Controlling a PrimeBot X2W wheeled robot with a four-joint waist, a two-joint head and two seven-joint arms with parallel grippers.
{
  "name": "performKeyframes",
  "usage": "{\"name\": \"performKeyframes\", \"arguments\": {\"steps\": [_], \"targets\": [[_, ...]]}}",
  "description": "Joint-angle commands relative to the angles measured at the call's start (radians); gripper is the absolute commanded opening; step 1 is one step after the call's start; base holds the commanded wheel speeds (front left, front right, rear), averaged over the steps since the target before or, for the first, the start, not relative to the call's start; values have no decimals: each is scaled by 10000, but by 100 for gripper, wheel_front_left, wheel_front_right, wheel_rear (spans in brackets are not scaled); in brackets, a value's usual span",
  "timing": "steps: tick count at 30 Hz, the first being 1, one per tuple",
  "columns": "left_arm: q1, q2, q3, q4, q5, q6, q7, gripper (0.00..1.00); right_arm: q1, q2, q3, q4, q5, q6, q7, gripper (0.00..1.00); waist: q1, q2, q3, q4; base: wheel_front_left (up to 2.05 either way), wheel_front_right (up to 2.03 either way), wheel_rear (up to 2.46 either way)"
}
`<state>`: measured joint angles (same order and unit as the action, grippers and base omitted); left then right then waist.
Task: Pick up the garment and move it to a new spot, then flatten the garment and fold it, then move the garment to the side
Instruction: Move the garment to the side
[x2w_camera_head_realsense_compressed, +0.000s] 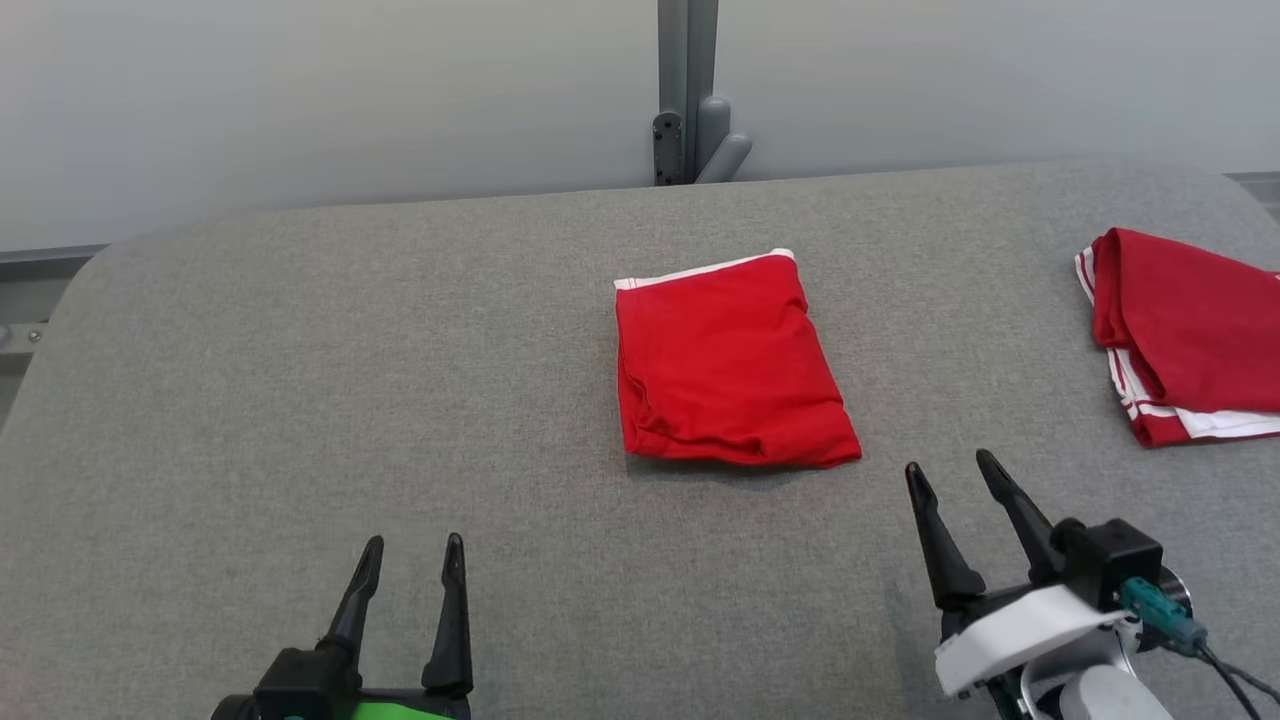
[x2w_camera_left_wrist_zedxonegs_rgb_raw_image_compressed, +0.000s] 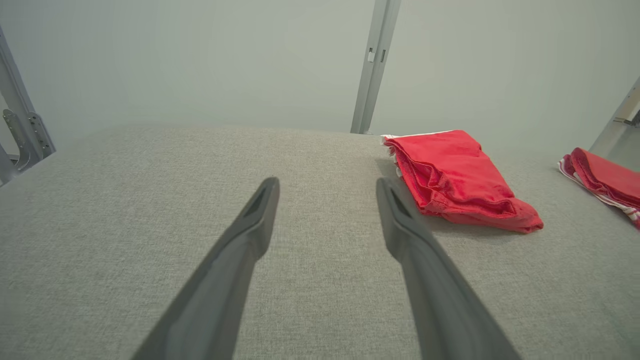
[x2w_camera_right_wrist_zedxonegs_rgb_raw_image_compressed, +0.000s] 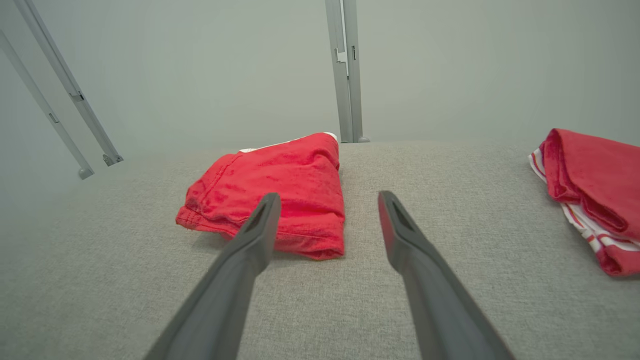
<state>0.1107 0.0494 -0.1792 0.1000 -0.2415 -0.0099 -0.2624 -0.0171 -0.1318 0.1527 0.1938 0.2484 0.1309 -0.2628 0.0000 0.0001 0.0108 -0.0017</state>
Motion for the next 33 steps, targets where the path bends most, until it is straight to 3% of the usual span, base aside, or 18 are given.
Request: {"name": "performKeyframes", "arguments": {"steps": [1, 9, 13, 23, 33], "targets": [[-141, 26, -19, 22, 68, -70, -21, 100, -339, -149, 118, 100, 222, -5, -32, 100, 0, -1, 125, 69, 0, 0, 0], [-847, 26, -356, -75, 226, -333, -21, 100, -2652, -1085, 1352, 1391, 2645, -5, -32, 100, 0, -1, 1142, 646, 0, 0, 0], [-1269, 25, -577, -160, 242, -396, -21, 100, -3766, -1696, 2095, 2508, 4446, -3, -24, 100, 0, -1, 1704, 1134, 0, 0, 0], [-2032, 21, -1106, -306, -124, -272, -21, 100, -5482, -3344, 3788, 3439, 9069, -3, 1344, 100, 0, -1, 2876, 2223, 0, 0, 0], [-2448, 23, -1529, -254, -272, -271, -21, 100, -6126, -4273, 4352, 3868, 11640, -3, 3056, 100, 0, -1, 3324, 2721, 0, 0, 0]]}}
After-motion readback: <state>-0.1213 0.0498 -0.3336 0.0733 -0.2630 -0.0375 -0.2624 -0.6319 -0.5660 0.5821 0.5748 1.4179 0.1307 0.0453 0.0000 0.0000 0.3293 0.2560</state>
